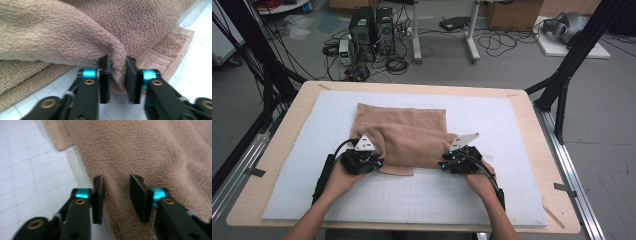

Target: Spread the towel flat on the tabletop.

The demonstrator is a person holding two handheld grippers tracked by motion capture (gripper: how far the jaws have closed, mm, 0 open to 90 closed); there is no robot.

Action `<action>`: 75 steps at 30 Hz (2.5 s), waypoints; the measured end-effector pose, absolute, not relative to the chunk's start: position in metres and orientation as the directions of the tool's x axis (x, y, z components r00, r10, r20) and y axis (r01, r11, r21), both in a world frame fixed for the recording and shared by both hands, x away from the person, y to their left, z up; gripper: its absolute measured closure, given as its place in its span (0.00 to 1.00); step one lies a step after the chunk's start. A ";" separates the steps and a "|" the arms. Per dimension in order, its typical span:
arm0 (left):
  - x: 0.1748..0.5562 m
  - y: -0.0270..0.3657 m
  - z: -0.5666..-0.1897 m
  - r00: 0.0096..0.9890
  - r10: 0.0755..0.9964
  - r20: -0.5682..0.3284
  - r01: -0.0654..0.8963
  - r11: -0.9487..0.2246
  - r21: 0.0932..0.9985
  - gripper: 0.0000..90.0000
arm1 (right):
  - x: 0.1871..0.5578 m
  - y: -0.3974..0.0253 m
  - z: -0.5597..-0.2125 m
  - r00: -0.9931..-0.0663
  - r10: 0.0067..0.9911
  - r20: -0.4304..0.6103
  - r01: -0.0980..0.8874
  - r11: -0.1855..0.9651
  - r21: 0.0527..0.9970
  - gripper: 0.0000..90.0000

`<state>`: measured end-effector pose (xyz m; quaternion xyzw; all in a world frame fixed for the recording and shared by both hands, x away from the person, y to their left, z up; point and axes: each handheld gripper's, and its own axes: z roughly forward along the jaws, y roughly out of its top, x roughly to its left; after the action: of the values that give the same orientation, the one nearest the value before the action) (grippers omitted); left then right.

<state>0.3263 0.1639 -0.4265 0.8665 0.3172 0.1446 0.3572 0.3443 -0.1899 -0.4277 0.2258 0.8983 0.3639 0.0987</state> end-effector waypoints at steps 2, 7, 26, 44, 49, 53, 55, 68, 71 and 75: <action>0.325 0.166 -0.425 0.761 0.648 0.025 0.440 -0.544 0.715 0.90 | 0.344 -0.189 -0.428 -0.875 0.484 -0.013 0.339 0.632 0.697 0.84; 0.315 0.178 -0.412 0.764 0.646 0.003 0.425 -0.506 0.751 0.90 | 0.342 -0.191 -0.423 -0.884 0.468 -0.004 0.327 0.626 0.708 0.94; 0.309 0.228 -0.367 0.751 0.660 -0.028 0.405 -0.427 0.808 0.90 | 0.341 -0.186 -0.331 -0.900 0.427 -0.089 0.220 0.620 0.753 0.95; 0.360 0.242 -0.390 0.637 0.769 -0.054 0.496 -0.355 0.793 0.78 | 0.406 -0.196 -0.374 -0.823 0.568 0.002 0.375 0.540 0.753 0.80; 0.338 0.250 -0.377 0.648 0.761 -0.034 0.456 -0.351 0.818 0.69 | 0.374 -0.212 -0.355 -0.844 0.536 -0.024 0.306 0.517 0.799 0.76; 0.319 0.245 -0.381 0.689 0.723 -0.039 0.430 -0.365 0.826 0.66 | 0.351 -0.218 -0.360 -0.870 0.491 -0.051 0.267 0.556 0.787 0.76; 0.317 0.237 -0.390 0.708 0.705 -0.033 0.435 -0.400 0.806 0.66 | 0.348 -0.218 -0.372 -0.877 0.478 -0.055 0.271 0.585 0.764 0.75; 0.334 0.196 -0.434 0.741 0.670 0.034 0.473 -0.557 0.682 0.79 | 0.366 -0.201 -0.429 -0.868 0.496 0.011 0.370 0.632 0.681 0.97; 0.331 0.195 -0.433 0.751 0.659 0.036 0.466 -0.568 0.679 0.92 | 0.364 -0.202 -0.430 -0.874 0.485 0.033 0.375 0.630 0.680 0.99; 0.330 0.198 -0.431 0.757 0.653 0.024 0.464 -0.563 0.684 0.95 | 0.359 -0.209 -0.427 -0.876 0.478 0.065 0.383 0.607 0.696 1.00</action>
<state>0.3297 0.1976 -0.4307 0.8730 0.3198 0.1385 0.3411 0.3594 -0.2085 -0.4267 0.2409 0.8940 0.3723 0.0638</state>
